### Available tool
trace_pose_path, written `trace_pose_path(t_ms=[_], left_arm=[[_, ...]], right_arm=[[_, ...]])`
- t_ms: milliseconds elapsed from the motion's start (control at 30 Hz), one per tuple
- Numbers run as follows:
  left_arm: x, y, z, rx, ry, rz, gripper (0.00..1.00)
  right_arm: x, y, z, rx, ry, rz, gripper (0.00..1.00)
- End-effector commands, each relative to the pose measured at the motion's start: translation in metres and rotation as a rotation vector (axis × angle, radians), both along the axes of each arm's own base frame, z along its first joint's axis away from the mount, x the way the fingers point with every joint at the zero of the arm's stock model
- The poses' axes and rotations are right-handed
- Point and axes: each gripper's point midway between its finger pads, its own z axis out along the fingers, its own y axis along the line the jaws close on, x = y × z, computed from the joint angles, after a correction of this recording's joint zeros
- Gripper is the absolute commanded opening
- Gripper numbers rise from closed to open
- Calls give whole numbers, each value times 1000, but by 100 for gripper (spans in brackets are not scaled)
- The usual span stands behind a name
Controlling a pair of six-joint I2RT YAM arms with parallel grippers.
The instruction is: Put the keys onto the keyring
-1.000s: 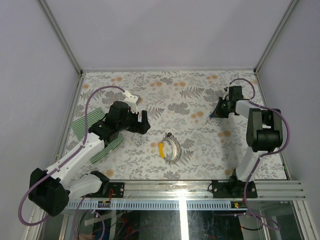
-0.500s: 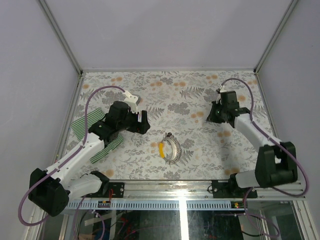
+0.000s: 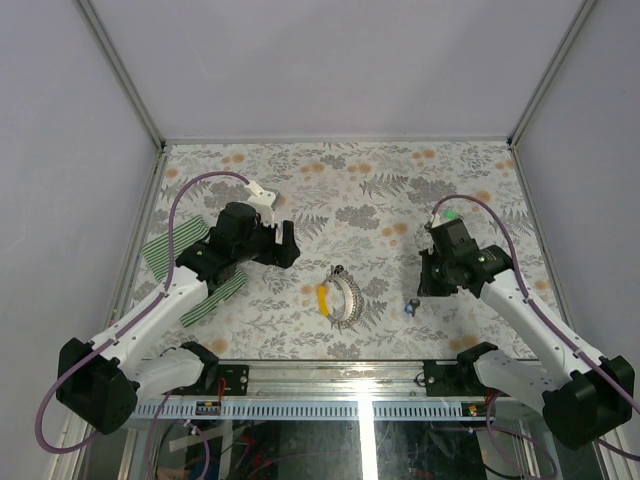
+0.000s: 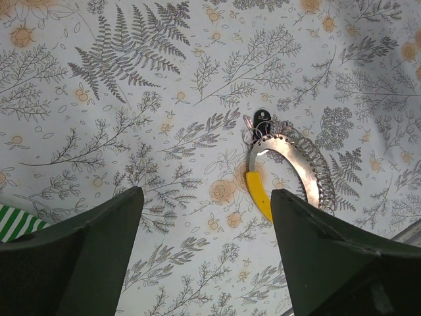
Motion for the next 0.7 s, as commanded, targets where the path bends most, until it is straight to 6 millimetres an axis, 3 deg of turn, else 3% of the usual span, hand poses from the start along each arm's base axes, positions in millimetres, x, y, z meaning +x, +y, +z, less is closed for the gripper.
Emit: trace_pose_path(t_ms=[0, 167, 300, 667], left_arm=[[9, -2, 11, -9, -56, -10, 80], [9, -3, 11, -12, -48, -15, 81], [8, -3, 7, -7, -31, -13, 81], [2, -2, -2, -8, 15, -2, 81]], right_arm=[[-46, -8, -3, -62, 180, 14, 0], [-62, 5, -14, -76, 251, 91, 0], [-64, 11, -32, -98, 315, 152, 0], [-1, 42, -50, -125, 237, 228, 0]])
